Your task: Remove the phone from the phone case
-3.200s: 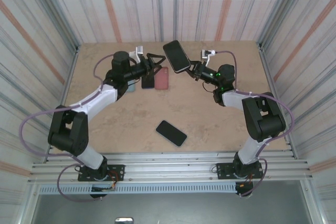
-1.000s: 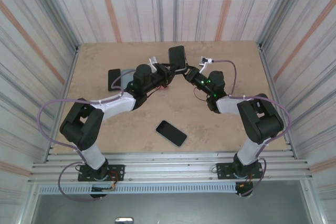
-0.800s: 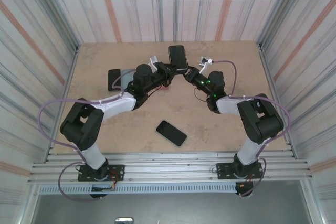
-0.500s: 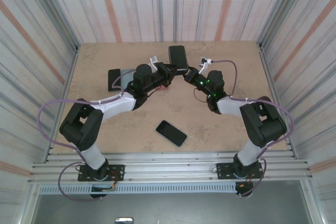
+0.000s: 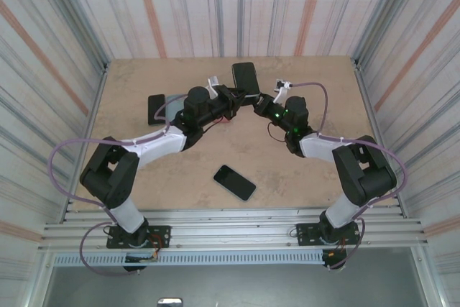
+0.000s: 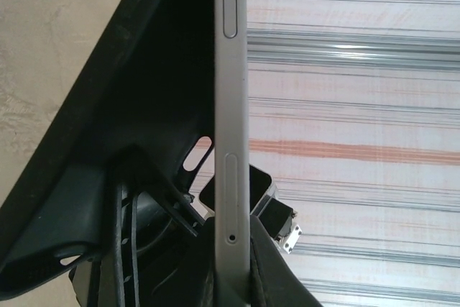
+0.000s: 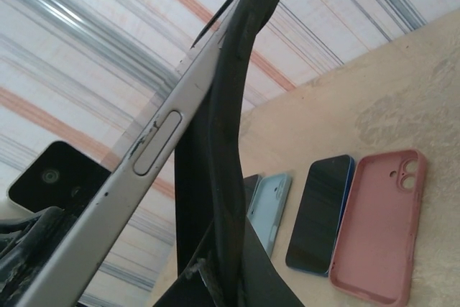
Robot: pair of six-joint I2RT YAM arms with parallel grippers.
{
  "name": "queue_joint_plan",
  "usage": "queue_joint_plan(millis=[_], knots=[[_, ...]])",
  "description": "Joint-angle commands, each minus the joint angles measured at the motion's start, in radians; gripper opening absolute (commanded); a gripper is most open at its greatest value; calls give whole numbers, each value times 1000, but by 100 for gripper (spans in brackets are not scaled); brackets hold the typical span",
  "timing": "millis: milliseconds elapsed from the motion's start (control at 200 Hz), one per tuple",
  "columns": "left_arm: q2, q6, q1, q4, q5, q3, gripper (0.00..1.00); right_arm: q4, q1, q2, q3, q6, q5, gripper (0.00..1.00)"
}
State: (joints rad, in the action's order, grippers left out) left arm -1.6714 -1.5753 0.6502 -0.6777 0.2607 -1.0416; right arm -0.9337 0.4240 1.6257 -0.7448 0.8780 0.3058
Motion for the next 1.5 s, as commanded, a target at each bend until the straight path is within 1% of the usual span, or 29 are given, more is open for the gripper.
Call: queue_joint_plan(millis=[0, 185, 361, 486, 556, 641, 817, 917, 1022, 1172, 1353, 1493], knots=[[68, 38, 14, -107, 41, -61, 3, 63, -18, 10, 7, -34, -48, 4], [8, -5, 38, -161, 44, -100, 2, 31, 29, 58, -36, -32, -49, 4], [-19, -17, 52, -175, 60, -157, 2, 13, 42, 77, -25, -37, -104, 3], [-5, -1, 43, -151, 69, -156, 2, 19, 19, 58, 5, -38, -128, 3], [1, -5, 38, -152, 71, -138, 2, 56, -1, 31, 18, -46, -140, 3], [6, 1, 28, -143, 99, -122, 2, 109, -25, -2, 30, -60, -140, 3], [7, 66, -21, -60, 223, -84, 2, 201, -82, -64, 77, -71, -134, 4], [1, 149, -48, 29, 281, -71, 2, 221, -120, -86, 114, -66, -133, 4], [-30, 235, -60, 107, 314, -80, 2, 234, -150, -99, 132, -66, -116, 5], [-106, 338, -75, 202, 325, -111, 2, 240, -183, -105, 149, -57, -103, 5], [-220, 378, -86, 229, 331, -163, 2, 213, -197, -80, 162, -36, -83, 5], [-295, 394, -91, 240, 309, -198, 2, 183, -199, -34, 158, -7, -74, 6]])
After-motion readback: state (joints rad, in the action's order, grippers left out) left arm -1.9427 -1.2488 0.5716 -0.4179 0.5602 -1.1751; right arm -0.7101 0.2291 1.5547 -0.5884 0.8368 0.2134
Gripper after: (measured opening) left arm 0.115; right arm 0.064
